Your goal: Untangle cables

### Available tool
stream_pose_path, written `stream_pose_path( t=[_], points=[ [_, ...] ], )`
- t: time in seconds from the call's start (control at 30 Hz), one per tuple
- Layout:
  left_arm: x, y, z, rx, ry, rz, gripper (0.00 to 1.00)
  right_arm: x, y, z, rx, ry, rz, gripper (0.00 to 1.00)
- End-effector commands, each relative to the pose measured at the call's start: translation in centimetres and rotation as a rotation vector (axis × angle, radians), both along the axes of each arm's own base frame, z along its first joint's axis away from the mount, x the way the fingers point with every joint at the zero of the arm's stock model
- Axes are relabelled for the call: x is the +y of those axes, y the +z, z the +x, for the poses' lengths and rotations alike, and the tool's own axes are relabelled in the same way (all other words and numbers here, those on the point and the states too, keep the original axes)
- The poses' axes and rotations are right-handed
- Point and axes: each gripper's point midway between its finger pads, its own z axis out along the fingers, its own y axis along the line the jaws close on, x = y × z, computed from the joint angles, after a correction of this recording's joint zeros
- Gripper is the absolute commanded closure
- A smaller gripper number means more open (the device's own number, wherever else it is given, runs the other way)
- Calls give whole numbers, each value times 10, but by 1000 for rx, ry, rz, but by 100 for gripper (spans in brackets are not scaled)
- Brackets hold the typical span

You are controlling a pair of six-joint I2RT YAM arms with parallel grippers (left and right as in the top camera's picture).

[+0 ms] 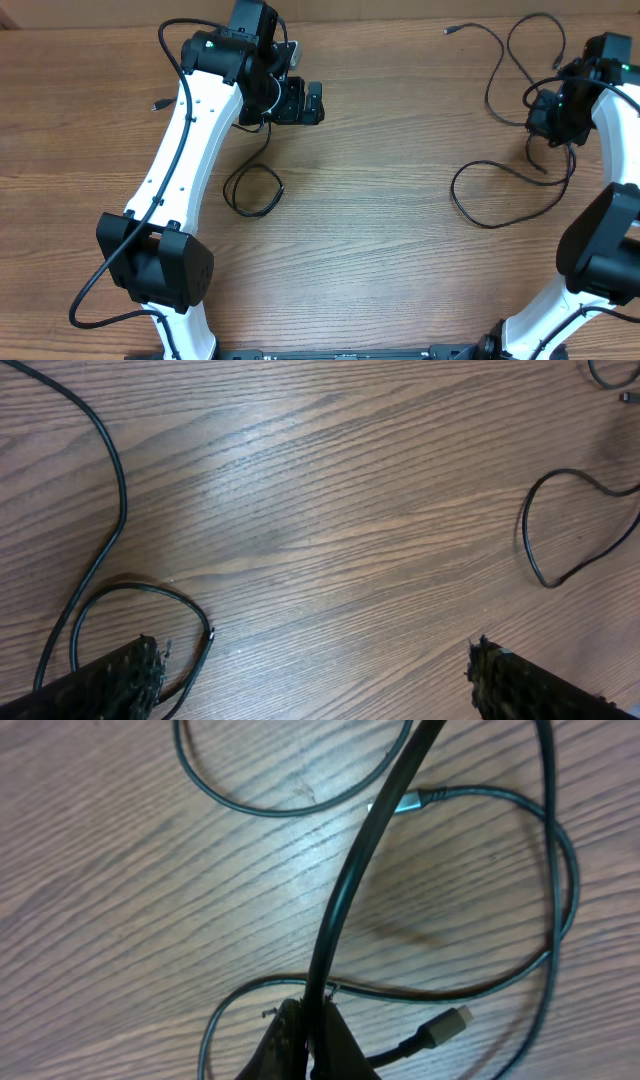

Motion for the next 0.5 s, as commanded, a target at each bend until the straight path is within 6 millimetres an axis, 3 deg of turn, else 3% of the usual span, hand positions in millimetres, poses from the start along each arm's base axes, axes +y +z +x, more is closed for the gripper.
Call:
stream_pose_path(
  t=[0.0,0.17,0.47],
  points=[
    [-1,11,3,-30,9,-6,0,-2,-20,-4,46,-52,16,96],
    [-1,11,3,-30,9,-6,0,1,-40,-12,99,-137,48,91],
    [-1,11,3,-30,9,-6,1,8,-67,-33,193,-136,72,80]
  ],
)
